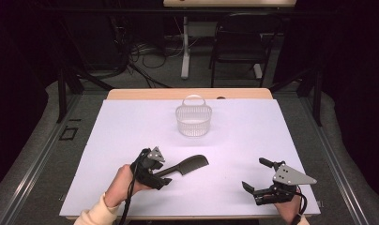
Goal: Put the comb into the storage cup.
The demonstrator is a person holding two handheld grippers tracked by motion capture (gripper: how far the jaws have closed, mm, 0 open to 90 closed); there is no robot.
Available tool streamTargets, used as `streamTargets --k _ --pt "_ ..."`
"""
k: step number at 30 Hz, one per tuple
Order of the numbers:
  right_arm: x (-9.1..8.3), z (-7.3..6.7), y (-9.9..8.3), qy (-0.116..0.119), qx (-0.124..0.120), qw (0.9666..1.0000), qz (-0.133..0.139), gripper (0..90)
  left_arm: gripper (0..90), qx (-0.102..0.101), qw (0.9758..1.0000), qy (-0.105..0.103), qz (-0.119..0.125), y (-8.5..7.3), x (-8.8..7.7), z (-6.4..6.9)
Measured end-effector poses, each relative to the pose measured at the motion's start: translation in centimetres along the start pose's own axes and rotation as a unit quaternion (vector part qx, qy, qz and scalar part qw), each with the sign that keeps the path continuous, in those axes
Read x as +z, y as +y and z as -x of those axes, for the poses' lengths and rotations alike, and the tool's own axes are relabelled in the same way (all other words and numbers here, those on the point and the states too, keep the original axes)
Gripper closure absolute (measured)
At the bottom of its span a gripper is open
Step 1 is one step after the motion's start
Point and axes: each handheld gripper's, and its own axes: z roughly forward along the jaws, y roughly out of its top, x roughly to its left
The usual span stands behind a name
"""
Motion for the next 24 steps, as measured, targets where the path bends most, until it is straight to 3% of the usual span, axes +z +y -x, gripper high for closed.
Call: streamTargets --k 6,12,24 --pt "0.1 0.0 0.0 0.003 -0.001 1.0000 0.000 0.0 14.5 -0.010 0.9996 0.026 0.011 -0.3 -0.9 -0.7" --pt "0.2 0.0 0.0 0.001 0.000 1.0000 -0.002 0.0 0.0 -0.015 0.9988 0.045 0.003 -0.3 -0.9 -1.4" --pt "0.3 0.0 -0.1 0.000 0.003 1.0000 -0.008 0.0 0.0 -0.005 0.9979 0.063 -0.019 -0.1 -1.2 -1.6"
